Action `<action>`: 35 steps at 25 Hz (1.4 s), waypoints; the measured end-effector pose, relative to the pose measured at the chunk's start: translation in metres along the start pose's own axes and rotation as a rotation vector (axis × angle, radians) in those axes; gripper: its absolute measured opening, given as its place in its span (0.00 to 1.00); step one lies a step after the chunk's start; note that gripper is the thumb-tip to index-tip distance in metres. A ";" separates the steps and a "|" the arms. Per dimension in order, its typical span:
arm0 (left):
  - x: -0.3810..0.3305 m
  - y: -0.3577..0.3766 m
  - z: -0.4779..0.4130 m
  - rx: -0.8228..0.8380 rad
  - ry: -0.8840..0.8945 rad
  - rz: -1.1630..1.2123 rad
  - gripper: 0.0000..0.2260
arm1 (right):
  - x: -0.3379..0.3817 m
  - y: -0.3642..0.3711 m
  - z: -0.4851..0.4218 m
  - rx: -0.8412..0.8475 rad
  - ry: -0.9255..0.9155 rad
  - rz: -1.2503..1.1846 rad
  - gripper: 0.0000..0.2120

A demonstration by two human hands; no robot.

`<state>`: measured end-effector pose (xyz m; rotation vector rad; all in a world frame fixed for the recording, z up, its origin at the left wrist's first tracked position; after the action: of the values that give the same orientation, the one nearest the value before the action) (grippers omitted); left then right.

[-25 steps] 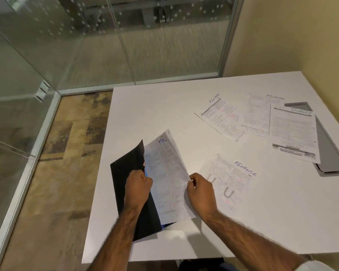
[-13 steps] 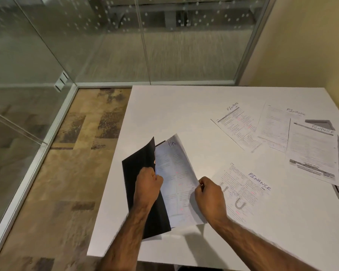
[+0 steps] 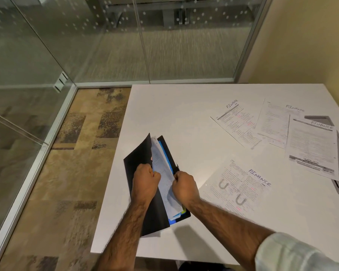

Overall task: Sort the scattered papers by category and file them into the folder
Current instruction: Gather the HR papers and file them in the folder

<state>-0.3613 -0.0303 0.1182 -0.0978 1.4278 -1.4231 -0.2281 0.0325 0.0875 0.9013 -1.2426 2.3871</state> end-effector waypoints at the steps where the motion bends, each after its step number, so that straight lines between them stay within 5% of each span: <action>1: -0.002 0.001 0.000 -0.004 0.004 0.000 0.09 | 0.001 0.003 0.000 0.005 -0.007 0.012 0.07; 13: -0.012 0.009 0.000 0.006 -0.028 -0.072 0.08 | 0.005 0.021 0.001 0.052 -0.022 0.153 0.08; 23: -0.017 0.020 0.005 0.021 -0.020 -0.149 0.07 | -0.011 0.016 0.006 0.057 -0.031 -0.003 0.01; 27: -0.022 0.045 0.005 0.071 0.022 -0.156 0.07 | -0.051 -0.021 0.013 -0.036 0.024 -0.055 0.10; 35: -0.016 0.123 0.006 0.131 0.145 -0.399 0.11 | -0.169 -0.104 0.061 -0.136 0.300 0.008 0.05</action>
<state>-0.2786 0.0116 0.0364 -0.2087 1.4824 -1.8797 -0.0224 0.0469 0.0683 0.4773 -1.2705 2.3044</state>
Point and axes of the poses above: each hand's wrist, its own z-axis away from the middle knuckle, its own y-axis out of the palm, x = y × z, the point moved 3 cm from there along -z, towards the middle knuckle, and after that the axes turned 1 degree about -z, right-handed, at the moved point
